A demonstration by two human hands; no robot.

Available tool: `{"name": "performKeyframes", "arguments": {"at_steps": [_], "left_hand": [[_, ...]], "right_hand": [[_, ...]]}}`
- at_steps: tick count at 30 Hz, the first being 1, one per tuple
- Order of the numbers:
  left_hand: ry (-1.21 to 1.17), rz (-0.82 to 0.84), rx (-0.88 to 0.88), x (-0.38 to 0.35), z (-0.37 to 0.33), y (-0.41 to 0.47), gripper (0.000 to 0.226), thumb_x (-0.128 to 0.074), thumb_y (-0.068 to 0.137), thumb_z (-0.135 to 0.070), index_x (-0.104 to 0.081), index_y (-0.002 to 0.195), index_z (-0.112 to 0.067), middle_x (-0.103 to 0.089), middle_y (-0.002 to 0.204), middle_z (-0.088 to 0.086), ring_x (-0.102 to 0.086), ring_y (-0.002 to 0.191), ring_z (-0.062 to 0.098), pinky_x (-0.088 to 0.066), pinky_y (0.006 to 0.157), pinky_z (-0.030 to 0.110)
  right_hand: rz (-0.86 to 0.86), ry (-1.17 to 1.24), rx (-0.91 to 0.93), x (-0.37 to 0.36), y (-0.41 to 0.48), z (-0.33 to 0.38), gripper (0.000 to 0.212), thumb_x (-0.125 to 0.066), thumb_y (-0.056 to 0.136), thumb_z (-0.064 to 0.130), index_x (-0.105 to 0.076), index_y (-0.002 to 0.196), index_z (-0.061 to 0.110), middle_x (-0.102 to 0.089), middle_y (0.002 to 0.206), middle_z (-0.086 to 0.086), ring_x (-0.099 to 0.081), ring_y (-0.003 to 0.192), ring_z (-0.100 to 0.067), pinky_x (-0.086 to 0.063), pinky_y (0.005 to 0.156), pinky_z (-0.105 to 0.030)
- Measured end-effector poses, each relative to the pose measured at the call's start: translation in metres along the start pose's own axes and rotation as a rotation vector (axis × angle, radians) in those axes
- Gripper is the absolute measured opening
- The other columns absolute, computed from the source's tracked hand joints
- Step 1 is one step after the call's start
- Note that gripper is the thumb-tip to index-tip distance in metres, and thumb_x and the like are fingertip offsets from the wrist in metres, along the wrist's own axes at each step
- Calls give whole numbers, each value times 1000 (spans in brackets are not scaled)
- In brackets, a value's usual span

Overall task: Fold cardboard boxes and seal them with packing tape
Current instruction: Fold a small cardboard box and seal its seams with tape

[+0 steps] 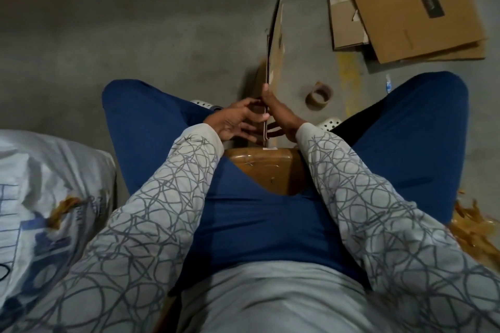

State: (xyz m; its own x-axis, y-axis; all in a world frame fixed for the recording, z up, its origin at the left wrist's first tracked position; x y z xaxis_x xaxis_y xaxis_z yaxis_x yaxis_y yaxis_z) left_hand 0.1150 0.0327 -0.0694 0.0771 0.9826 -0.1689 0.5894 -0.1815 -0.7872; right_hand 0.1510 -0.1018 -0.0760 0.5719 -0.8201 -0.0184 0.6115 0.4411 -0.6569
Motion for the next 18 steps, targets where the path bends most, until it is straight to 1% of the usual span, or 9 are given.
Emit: {"name": "performKeyframes", "arguments": {"at_steps": [3,5,9,11,12,14,16,17,18], "left_hand": [[-13,3,6,-1,0,-2,58,-73,88,-5,-52,139,-23,-68,127,13,-67,113,38,-59,84,54],[-17,0,18,-2,0,-1,56,-74,85,-3,-56,133,-24,-68,126,14,-66,114,39,-58,89,57],[23,-82,-4,-3,1,3,45,-71,87,-7,-57,130,-12,-69,117,18,-69,107,41,-58,87,60],[65,-120,-38,-4,1,6,57,-74,88,-16,-49,139,-12,-68,117,18,-72,99,40,-59,84,61],[83,-129,-50,-5,2,8,62,-76,87,-20,-46,142,-14,-68,117,18,-73,96,40,-60,81,61],[110,-143,-67,-6,2,12,65,-78,86,-23,-44,141,-16,-68,114,18,-74,91,38,-62,73,55],[157,-163,-71,-7,0,15,61,-76,86,-22,-43,138,-20,-69,109,17,-73,83,30,-61,62,42],[177,-171,-80,-9,-1,16,61,-75,85,-21,-43,136,-21,-69,107,15,-72,81,27,-60,60,38],[196,-179,-88,-9,-3,16,62,-74,82,-19,-45,136,-19,-69,107,14,-71,84,25,-60,63,38]], "right_hand": [[23,9,-38,-3,3,-7,80,-15,94,80,-36,154,31,-48,151,-8,-60,110,-23,-50,70,-34],[18,18,-76,-4,3,-11,83,-11,94,80,-40,153,30,-50,147,-9,-61,101,-20,-52,72,-35],[12,30,-99,-5,0,-11,84,-4,96,77,-44,150,26,-56,138,-5,-63,100,-20,-52,71,-34],[7,39,-92,-5,-1,-11,82,-4,98,74,-45,150,24,-55,130,-3,-61,94,-15,-51,70,-34],[3,40,-91,-5,0,-12,82,-5,98,73,-45,149,24,-55,130,-4,-61,94,-15,-51,72,-35],[5,37,-91,-4,4,-15,82,-7,97,75,-45,149,25,-56,136,-8,-62,97,-20,-52,74,-36],[10,32,-90,-4,6,-16,82,-9,97,76,-44,151,26,-58,138,-12,-64,101,-24,-53,75,-37],[9,31,-77,-4,7,-17,79,-11,98,75,-41,152,27,-58,137,-12,-64,101,-24,-54,75,-37],[2,27,-54,-3,8,-16,75,-13,100,73,-37,154,27,-56,137,-9,-63,100,-21,-55,76,-39]]}}
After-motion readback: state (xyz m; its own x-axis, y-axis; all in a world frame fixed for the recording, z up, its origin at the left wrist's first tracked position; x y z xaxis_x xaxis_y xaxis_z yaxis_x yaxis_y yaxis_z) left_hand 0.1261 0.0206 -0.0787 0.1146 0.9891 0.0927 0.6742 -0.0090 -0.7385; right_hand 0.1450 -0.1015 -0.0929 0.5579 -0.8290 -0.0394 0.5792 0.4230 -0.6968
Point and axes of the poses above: each hand's wrist, its own y-axis towards the middle knuckle, its own x-axis out of the back of the hand, z = x × y, the point moved 3 cm from there along y, towards the middle knuckle
